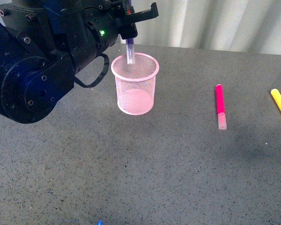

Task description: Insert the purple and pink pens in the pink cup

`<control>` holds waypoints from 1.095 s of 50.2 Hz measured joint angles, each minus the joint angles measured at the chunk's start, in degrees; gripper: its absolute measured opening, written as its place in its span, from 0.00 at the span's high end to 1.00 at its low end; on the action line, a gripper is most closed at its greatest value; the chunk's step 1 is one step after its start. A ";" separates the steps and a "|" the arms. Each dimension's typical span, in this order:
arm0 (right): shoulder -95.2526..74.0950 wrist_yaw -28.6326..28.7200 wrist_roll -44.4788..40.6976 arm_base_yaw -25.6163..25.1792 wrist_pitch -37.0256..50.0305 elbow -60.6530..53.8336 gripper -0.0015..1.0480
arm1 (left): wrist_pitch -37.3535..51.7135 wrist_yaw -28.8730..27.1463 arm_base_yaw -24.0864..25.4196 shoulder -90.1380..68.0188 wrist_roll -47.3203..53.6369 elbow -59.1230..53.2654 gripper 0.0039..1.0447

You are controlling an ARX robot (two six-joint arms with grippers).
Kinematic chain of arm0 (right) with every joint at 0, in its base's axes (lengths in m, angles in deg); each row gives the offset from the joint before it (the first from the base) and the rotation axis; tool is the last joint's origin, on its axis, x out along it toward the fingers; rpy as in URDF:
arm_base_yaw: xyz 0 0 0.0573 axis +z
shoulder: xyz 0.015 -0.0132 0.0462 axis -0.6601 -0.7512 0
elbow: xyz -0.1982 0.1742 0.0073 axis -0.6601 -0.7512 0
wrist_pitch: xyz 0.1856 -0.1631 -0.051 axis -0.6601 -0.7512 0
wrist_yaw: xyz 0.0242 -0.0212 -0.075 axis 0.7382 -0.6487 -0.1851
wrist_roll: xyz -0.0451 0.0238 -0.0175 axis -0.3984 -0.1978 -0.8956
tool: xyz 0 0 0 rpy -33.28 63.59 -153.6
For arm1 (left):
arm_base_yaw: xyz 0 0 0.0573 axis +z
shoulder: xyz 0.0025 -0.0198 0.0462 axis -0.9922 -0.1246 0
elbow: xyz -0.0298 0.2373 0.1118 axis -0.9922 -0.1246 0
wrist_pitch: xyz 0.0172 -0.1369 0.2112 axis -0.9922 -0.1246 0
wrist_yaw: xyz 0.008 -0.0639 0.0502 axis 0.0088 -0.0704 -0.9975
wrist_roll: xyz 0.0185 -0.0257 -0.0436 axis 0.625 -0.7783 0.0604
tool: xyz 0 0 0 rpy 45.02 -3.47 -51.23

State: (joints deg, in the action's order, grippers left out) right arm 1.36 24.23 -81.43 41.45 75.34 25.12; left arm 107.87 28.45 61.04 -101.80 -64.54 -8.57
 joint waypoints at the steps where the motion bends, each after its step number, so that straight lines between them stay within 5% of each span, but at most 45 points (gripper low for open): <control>1: 0.00 0.00 0.00 0.00 0.00 0.00 0.07 | 0.00 -0.04 -0.02 -0.07 -0.24 0.00 0.88; 7: 0.00 -0.02 0.00 0.00 0.00 0.00 0.07 | -0.52 0.07 -0.11 -0.31 -0.76 0.00 0.88; 20: 0.00 -0.02 0.00 0.00 0.00 0.00 0.07 | -3.45 1.07 -0.35 2.82 -1.92 -2.78 0.30; 27: 0.00 -0.02 0.00 0.00 0.00 0.00 0.07 | -18.84 2.21 -0.72 12.24 2.16 -6.45 0.05; 36: 0.00 0.00 0.00 0.00 0.00 0.00 0.07 | -46.03 4.37 -0.37 29.68 11.37 -13.29 0.06; 43: 0.00 -0.04 0.00 0.00 0.00 0.00 0.07 | -52.50 3.41 0.35 44.13 14.62 -20.74 0.06; 47: 0.00 0.11 0.00 0.00 0.00 0.00 0.07 | -52.39 3.21 0.61 48.04 15.52 -20.79 0.06; 51: 0.00 0.09 0.00 0.00 0.00 0.00 0.07 | -33.70 -10.69 0.22 46.58 16.39 -26.86 0.20; 55: 0.00 -0.20 0.00 0.00 -0.02 0.00 0.07 | -21.35 -14.82 1.57 47.08 16.61 -33.75 0.32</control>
State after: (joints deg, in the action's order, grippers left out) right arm 1.36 24.03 -81.43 41.45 75.32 25.12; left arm 86.51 13.63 62.61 -54.72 -47.93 -42.32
